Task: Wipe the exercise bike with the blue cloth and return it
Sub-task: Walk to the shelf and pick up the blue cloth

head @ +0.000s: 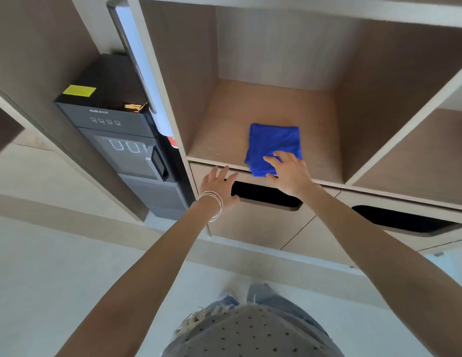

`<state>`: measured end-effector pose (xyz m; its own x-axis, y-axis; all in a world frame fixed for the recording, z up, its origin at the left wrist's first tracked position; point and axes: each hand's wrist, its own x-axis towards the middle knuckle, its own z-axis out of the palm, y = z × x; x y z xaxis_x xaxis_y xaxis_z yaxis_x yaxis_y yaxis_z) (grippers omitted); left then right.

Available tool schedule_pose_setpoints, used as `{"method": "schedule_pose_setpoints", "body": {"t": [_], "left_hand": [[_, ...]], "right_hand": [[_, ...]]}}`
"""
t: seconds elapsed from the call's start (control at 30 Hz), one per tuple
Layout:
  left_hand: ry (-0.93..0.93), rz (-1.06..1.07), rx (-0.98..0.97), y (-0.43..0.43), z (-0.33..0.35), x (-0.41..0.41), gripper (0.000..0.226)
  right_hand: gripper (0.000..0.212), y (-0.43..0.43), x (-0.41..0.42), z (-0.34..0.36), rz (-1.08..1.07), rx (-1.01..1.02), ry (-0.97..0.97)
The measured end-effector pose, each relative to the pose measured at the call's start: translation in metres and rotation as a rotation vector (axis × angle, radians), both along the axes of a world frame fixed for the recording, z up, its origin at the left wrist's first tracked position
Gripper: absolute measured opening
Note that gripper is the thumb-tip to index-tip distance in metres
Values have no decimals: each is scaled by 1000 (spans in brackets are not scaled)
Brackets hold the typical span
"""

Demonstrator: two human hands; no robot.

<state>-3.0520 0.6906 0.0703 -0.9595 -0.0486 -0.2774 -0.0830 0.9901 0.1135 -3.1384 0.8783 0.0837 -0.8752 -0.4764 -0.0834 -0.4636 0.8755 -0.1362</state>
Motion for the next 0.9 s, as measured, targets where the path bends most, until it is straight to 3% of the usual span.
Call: {"method": "schedule_pose_setpoints", "body": {"t": [0.53, 0.73, 0.9], "left_hand": [[27, 237, -26, 0, -10, -21, 63], [12, 266, 14, 19, -16, -25, 66], [45, 279, 11, 29, -20, -23, 66]], "right_hand": [[71, -29, -109, -23, 168, 58, -243], [83, -7, -102, -43, 288, 14, -127], [72, 20, -92, -46, 428, -211, -24]]}}
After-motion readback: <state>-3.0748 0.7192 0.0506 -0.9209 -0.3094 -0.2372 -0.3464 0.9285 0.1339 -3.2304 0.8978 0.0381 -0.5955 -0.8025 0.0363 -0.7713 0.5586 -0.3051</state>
